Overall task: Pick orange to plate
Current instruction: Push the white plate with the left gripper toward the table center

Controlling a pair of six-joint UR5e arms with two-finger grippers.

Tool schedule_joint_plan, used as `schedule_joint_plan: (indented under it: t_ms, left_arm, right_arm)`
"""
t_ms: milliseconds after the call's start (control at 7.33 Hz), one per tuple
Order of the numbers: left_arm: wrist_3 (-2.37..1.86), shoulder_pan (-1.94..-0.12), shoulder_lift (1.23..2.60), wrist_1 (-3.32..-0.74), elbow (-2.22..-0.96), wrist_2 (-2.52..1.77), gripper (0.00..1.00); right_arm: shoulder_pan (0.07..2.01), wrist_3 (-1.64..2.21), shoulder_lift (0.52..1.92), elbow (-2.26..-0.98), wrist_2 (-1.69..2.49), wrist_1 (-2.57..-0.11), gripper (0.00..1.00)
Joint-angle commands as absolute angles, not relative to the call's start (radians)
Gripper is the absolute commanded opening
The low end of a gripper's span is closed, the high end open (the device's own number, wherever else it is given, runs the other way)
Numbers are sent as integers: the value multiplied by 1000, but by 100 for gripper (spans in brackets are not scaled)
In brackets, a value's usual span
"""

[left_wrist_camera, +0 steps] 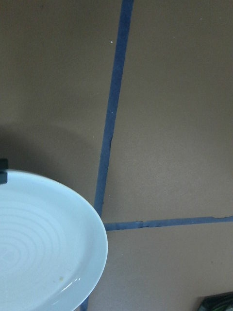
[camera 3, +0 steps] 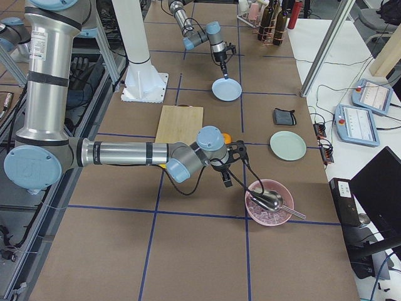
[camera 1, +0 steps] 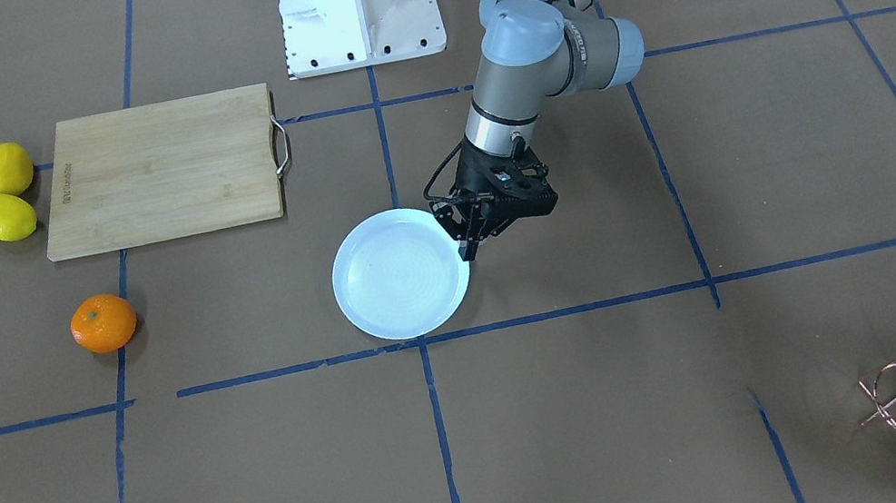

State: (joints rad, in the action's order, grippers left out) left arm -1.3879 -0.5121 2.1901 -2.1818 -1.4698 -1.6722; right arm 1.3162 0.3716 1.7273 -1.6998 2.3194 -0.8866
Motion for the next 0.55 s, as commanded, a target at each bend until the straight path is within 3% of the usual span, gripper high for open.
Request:
schedule_joint_plan:
  t_ms: [0, 273, 409]
  left_arm:
    - [-1384, -508, 2191, -2194, -1454, -1670, 0]
    - [-1359, -511, 2184, -2189, -1474, -1677, 100]
    - [-1330, -518, 2177, -2177, -1532, -1686, 100]
  right_arm:
    - [1316, 371, 1727, -1700, 2319, -887, 100]
    - [1316, 370, 1726, -1703, 2319, -885, 100]
    - [1316, 371, 1726, -1704, 2319, -885, 100]
